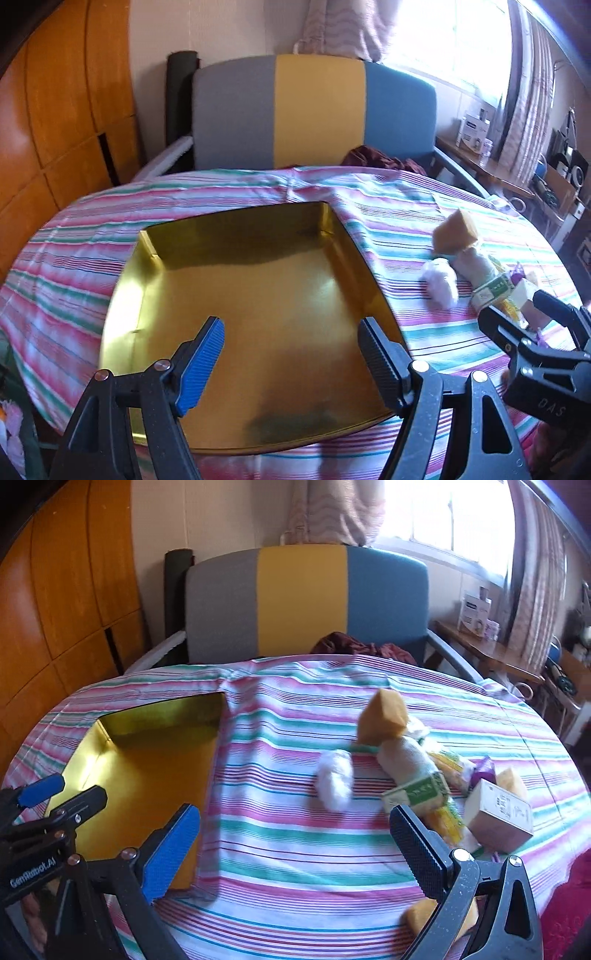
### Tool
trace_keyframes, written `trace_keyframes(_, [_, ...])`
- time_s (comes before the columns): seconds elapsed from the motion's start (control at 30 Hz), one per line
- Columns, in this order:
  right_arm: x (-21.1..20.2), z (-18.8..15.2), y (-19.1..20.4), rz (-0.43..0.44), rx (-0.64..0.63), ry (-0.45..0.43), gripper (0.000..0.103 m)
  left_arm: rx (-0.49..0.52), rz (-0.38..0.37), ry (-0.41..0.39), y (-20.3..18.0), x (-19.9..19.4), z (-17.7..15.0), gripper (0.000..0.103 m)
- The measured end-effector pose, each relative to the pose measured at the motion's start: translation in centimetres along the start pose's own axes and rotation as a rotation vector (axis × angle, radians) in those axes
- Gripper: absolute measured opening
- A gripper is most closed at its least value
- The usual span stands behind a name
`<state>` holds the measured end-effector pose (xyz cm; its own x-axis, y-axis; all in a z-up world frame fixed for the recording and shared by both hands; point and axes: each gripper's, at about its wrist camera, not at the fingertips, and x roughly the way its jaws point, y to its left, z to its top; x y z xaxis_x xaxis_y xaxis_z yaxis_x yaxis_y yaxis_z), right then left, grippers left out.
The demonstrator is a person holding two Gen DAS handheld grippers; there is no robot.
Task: Organize objects
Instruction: 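Move both tools from the gold tray toward the snack pile, then grasp the plastic-wrapped white roll with the left gripper while the right gripper approaches a yellow sponge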
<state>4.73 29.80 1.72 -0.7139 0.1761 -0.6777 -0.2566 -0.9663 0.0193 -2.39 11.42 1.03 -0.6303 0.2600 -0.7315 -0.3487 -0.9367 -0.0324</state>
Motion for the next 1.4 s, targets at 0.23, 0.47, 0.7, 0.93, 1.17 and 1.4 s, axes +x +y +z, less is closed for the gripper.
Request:
trace_keyframes(0.23, [0.1, -0.5, -5.0, -0.062, 0.051, 0.032, 0.103, 0.064, -0.094, 0.002, -3.3, 0.3, 0.2, 0.076])
trace_keyframes(0.47, [-0.4, -0.9, -11.7, -0.111, 0.165, 0.095, 0.103, 0.133, -0.200, 0.041, -6.4, 0.8, 0.1, 0.076])
trace_keyframes(0.7, [-1.2, -1.4, -17.2, -0.137, 0.292, 0.115, 0.103, 0.190, -0.254, 0.077, -9.5, 1.7, 0.1, 0.075])
trace_keyframes(0.93, [-1.1, -2.0, -19.1, -0.039, 0.399, 0.119, 0.103, 0.188, -0.284, 0.139, -12.7, 5.2, 1.9, 0.069])
trace_keyframes(1.17, [-1.2, -2.1, -19.3, 0.038, 0.431, 0.090, 0.103, 0.166, -0.258, 0.219, -15.2, 10.4, 3.6, 0.064])
trace_keyframes(1.4, [-1.2, -2.3, -20.0, 0.074, 0.467, 0.080, 0.103, 0.180, -0.222, 0.246, -17.3, 14.1, 4.4, 0.062])
